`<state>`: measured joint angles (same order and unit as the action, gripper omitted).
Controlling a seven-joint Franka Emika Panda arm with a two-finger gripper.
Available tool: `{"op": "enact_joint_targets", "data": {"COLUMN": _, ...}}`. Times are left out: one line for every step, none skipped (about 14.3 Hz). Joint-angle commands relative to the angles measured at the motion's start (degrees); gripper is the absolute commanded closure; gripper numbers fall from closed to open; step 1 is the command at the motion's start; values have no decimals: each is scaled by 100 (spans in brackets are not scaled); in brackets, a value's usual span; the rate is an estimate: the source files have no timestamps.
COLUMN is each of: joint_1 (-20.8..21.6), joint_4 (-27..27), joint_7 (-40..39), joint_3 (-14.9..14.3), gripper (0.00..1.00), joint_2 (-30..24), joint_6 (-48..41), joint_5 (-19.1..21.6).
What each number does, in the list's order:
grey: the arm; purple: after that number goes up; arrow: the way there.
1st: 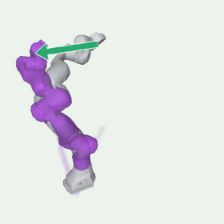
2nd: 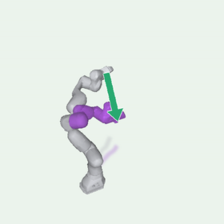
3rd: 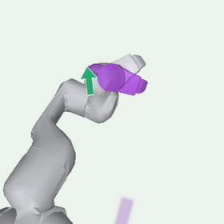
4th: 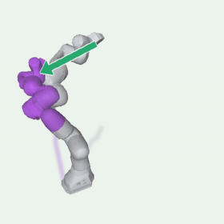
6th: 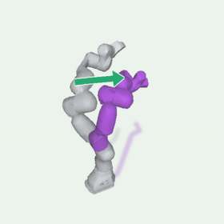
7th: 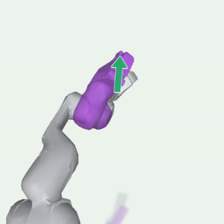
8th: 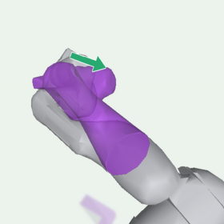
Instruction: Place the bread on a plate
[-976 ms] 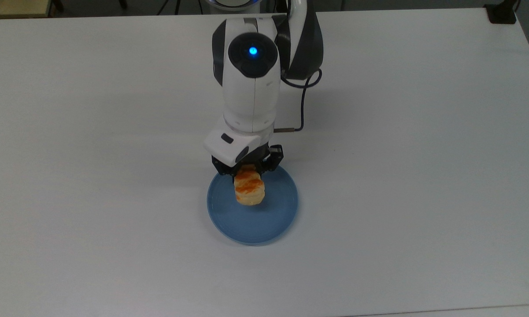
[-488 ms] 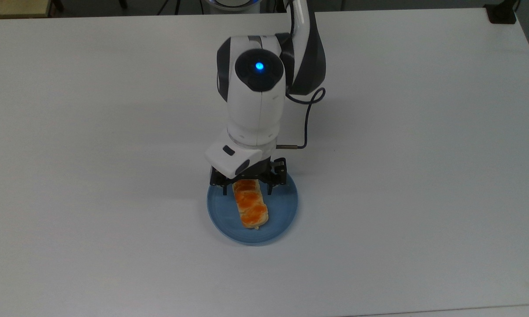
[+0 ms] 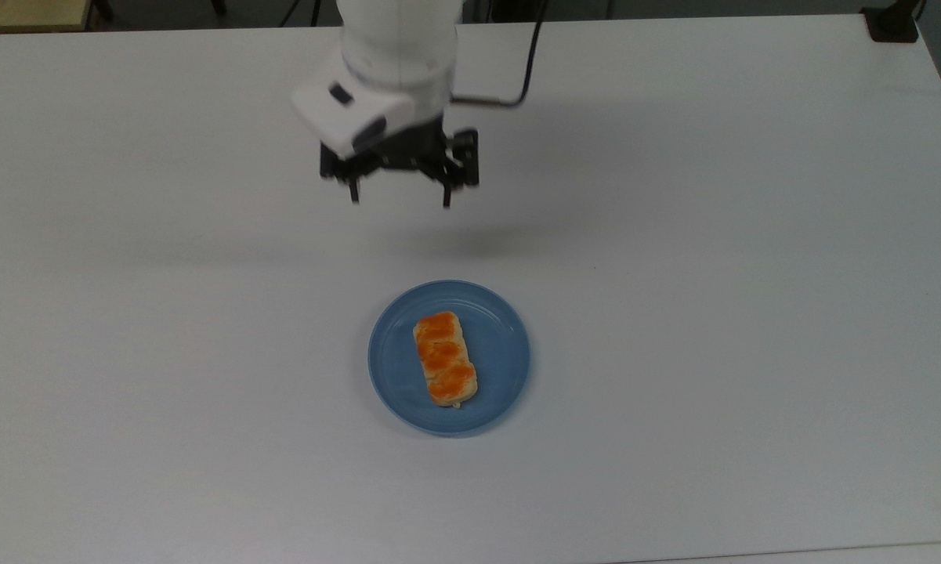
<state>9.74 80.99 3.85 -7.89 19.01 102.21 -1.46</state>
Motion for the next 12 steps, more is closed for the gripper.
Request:
{"op": "enact_joint_targets", "data": {"joint_1": -130, "joint_4": 927, "joint_7": -427, "joint_3": -2, "gripper": 0, "joint_2": -1205, "joint_6": -604, "joint_5": -56}}
{"op": "enact_joint_targets", "data": {"joint_1": -165, "joint_4": 928, "joint_7": -551, "joint_3": 15, "gripper": 0, "joint_2": -1285, "joint_6": -789, "joint_5": -65}}
{"op": "enact_joint_targets", "data": {"joint_1": -209, "joint_4": 919, "joint_7": -587, "joint_3": 24, "gripper": 0, "joint_2": -1321, "joint_6": -895, "joint_5": -65}}
{"op": "enact_joint_targets", "data": {"joint_1": -270, "joint_4": 910, "joint_7": -596, "joint_3": 33, "gripper": 0, "joint_2": -1347, "joint_6": -913, "joint_5": -56}}
{"op": "enact_joint_targets", "data": {"joint_1": -332, "joint_4": 910, "joint_7": -596, "joint_3": 51, "gripper": 0, "joint_2": -1417, "joint_6": -913, "joint_5": -56}}
{"op": "enact_joint_targets", "data": {"joint_1": -367, "joint_4": 910, "joint_7": -596, "joint_3": 59, "gripper": 0, "joint_2": -1453, "joint_6": -914, "joint_5": -56}}
{"op": "enact_joint_targets", "data": {"joint_1": -376, "joint_4": 901, "joint_7": -587, "joint_3": 59, "gripper": 0, "joint_2": -1471, "joint_6": -914, "joint_5": -56}}
{"op": "enact_joint_targets", "data": {"joint_1": -377, "joint_4": 901, "joint_7": -543, "joint_3": 51, "gripper": 0, "joint_2": -1488, "joint_6": -905, "joint_5": -56}}
{"op": "enact_joint_targets", "data": {"joint_1": -377, "joint_4": 901, "joint_7": -526, "joint_3": 51, "gripper": 0, "joint_2": -1488, "joint_6": -887, "joint_5": -56}}
{"op": "enact_joint_targets", "data": {"joint_1": -394, "joint_4": 901, "joint_7": -525, "joint_3": 51, "gripper": 0, "joint_2": -1488, "joint_6": -913, "joint_5": -56}}
{"op": "enact_joint_targets", "data": {"joint_1": -411, "joint_4": 901, "joint_7": -534, "joint_3": 59, "gripper": 0, "joint_2": -1488, "joint_6": -922, "joint_5": -48}}
{"op": "enact_joint_targets", "data": {"joint_1": -429, "joint_4": 910, "joint_7": -569, "joint_3": 59, "gripper": 0, "joint_2": -1488, "joint_6": -922, "joint_5": -21}}
